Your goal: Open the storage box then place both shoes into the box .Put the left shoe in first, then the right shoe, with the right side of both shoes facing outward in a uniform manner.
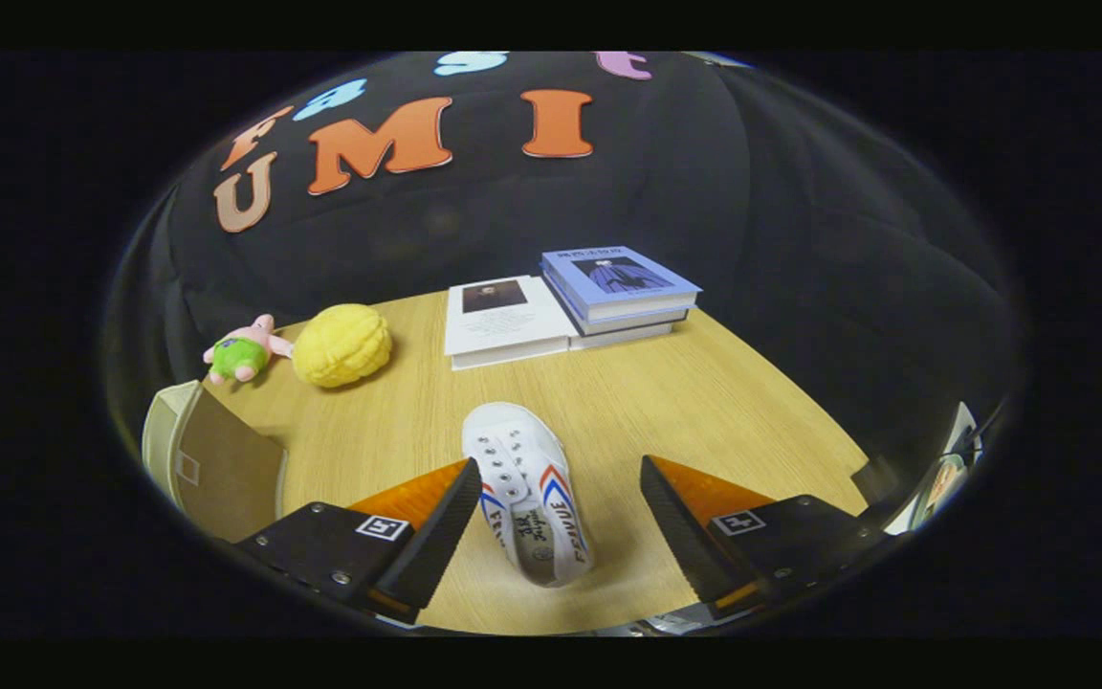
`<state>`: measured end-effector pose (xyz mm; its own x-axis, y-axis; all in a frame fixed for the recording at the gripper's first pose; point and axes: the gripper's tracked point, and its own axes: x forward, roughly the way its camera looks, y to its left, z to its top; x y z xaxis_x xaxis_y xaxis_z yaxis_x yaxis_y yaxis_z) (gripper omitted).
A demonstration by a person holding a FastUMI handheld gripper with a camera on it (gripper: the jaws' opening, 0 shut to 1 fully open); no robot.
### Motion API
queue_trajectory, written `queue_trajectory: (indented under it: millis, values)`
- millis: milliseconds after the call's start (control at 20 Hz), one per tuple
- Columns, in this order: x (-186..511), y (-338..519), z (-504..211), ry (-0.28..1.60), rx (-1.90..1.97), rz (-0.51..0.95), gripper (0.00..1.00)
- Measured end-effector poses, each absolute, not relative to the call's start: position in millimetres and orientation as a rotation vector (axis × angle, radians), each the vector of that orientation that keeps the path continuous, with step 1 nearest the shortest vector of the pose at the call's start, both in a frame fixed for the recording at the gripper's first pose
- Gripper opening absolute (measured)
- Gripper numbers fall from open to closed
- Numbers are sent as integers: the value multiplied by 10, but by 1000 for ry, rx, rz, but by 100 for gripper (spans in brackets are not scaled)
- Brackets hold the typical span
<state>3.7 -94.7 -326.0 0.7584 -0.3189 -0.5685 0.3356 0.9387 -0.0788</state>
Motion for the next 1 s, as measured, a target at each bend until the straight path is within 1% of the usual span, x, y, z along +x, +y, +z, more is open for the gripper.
queue_trajectory:
  millis: [150, 350, 400, 500, 650, 850, 950, 1000]
  values:
    - [17, -1018, -3440, 656, 41, -343, 96]
    - [-26, -1002, -3689, 711, 70, -304, 86]
    - [-33, -1007, -3752, 728, 79, -299, 81]
    - [-48, -961, -3865, 762, 103, -282, 76]
    - [-44, -967, -4000, 801, 113, -265, 69]
    - [4, -942, -4126, 836, 132, -244, 55]
    - [35, -893, -4158, 848, 151, -220, 45]
    - [40, -906, -4173, 852, 138, -225, 39]
